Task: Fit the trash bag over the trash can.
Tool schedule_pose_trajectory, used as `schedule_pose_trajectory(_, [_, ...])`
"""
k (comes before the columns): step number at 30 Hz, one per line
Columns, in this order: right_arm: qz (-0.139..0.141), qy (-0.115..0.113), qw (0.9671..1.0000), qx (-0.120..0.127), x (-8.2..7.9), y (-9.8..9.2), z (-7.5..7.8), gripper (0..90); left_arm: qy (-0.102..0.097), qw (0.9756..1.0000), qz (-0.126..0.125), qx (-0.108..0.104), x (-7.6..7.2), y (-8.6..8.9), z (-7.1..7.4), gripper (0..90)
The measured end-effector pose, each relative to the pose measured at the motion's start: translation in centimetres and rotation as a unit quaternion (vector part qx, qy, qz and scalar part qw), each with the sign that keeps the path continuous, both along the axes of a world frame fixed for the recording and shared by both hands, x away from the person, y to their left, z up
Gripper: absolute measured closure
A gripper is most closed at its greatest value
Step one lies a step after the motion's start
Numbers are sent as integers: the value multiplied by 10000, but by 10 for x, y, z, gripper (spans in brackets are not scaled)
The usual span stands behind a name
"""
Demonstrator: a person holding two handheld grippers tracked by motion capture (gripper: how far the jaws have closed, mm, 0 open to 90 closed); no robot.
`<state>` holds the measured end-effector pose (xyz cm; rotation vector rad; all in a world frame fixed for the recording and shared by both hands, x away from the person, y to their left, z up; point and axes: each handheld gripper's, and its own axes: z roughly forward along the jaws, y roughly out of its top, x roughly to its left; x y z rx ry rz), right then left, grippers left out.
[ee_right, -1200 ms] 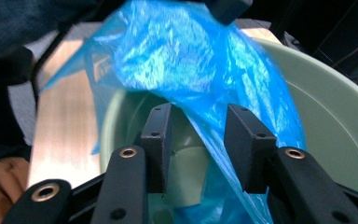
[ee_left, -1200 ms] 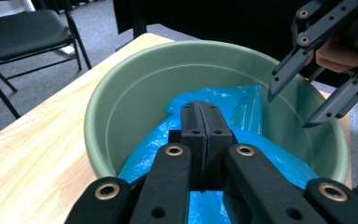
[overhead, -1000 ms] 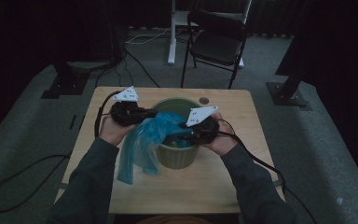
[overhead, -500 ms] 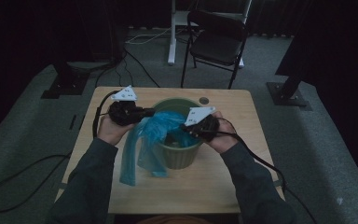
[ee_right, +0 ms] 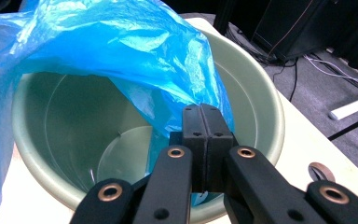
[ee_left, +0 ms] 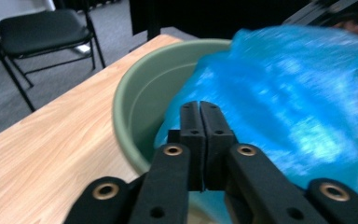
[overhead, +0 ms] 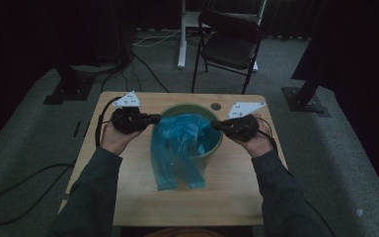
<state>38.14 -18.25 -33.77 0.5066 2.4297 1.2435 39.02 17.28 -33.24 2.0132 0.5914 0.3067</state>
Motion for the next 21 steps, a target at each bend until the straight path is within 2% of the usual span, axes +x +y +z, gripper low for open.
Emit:
schedule_pose_trajectory(5, [-5,4,10000,-24,0,3,-1,900,-150,9996,-196,-114,-11,-2,8,762])
schedule_pose_trajectory(6, [2,5,10000,-37,1,4,-1,900,-224,9988,-370,-216,-17,-3,13,731])
schedule_pose_trajectory(7, [2,5,10000,-37,1,4,-1,900,-224,9988,-370,-216,-17,-3,13,699])
schedule_pose_trajectory(8, [10,2,10000,-43,1,5,-2,900,-275,9975,-558,-332,-23,-4,16,666])
schedule_pose_trajectory(9, [10,2,10000,-43,1,5,-2,900,-275,9975,-558,-332,-23,-4,16,635])
schedule_pose_trajectory(10, [2,9,10000,-49,2,5,-2,900,-277,9968,-667,-351,-25,-5,17,635])
schedule_pose_trajectory(14, [-9,33,10000,-45,3,6,-2,900,-394,9953,-860,-197,-33,-16,17,546])
schedule_pose_trajectory(15, [-9,33,10000,-45,3,6,-2,900,-394,9953,-860,-197,-33,-16,17,539])
schedule_pose_trajectory(17, [-4,36,10000,-45,3,6,-2,900,-419,9950,-905,-38,-35,-24,15,539])
schedule_pose_trajectory(19, [5,40,10000,-31,3,6,-2,900,-423,9952,-878,123,-35,-29,14,571])
schedule_pose_trajectory(20, [10,42,10000,-17,3,6,-2,900,-436,9958,-743,299,-34,-32,12,625])
schedule_pose_trajectory(21, [16,44,10000,-13,3,5,-2,900,-441,9959,-694,382,-33,-34,11,685])
